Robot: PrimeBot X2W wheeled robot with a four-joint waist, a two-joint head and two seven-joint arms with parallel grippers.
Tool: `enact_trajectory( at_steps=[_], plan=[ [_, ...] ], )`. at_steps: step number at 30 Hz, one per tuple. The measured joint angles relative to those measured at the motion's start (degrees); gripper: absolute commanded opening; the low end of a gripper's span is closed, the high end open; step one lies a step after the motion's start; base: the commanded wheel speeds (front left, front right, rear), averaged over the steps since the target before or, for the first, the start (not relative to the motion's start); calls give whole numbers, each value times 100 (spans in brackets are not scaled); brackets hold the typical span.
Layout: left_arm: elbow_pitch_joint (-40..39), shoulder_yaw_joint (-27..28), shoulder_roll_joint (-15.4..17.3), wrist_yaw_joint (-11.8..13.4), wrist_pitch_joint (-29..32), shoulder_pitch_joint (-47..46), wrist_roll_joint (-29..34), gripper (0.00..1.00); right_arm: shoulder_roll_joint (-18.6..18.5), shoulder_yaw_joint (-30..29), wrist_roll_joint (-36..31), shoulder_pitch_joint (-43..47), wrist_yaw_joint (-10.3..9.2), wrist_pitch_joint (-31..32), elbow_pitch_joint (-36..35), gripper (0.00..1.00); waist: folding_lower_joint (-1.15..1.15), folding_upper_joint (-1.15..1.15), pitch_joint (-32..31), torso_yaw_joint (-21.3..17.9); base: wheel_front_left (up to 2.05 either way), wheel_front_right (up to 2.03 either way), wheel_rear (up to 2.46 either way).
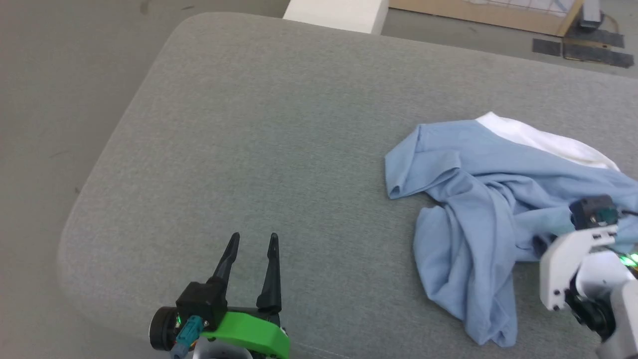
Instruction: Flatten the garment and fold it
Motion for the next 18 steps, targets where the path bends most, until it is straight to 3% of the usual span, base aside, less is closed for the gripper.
enact_trajectory(
  at_steps=[5,6,9,13,14,15,16,18],
  plan=[
    [-7,21,0,2,0,-5,-1,100,-20,52,89,-267,0,-257,-285,0,0,0,-40,-204,0,0,0],
    [-27,29,0,11,0,-6,-18,100,-178,-194,186,-292,0,-274,-781,0,0,0,-54,-336,0,0,0],
    [-36,10,0,12,0,-7,-48,100,-319,-641,254,-40,0,-151,-1339,0,0,0,-58,-444,0,0,0],
    [-64,9,-1,12,0,-6,-52,100,-55,-1205,268,782,0,-181,-2046,0,0,0,-21,-486,0,0,0],
    [-67,18,-1,12,0,-6,-52,100,73,-1315,264,933,0,-298,-2159,36,0,0,-16,-489,0,0,0],
    [-73,23,-1,12,0,-5,-52,100,259,-1437,232,1096,0,-487,-2270,60,0,0,-16,-492,0,0,0],
    [-81,33,-1,12,0,-5,-52,100,465,-1533,179,1248,-1,-709,-2360,100,0,0,-21,-494,0,0,0],
    [-87,58,0,12,0,-2,-49,100,858,-1653,67,1477,-1,-1131,-2440,100,0,0,-44,-498,0,0,0]
  ],
)
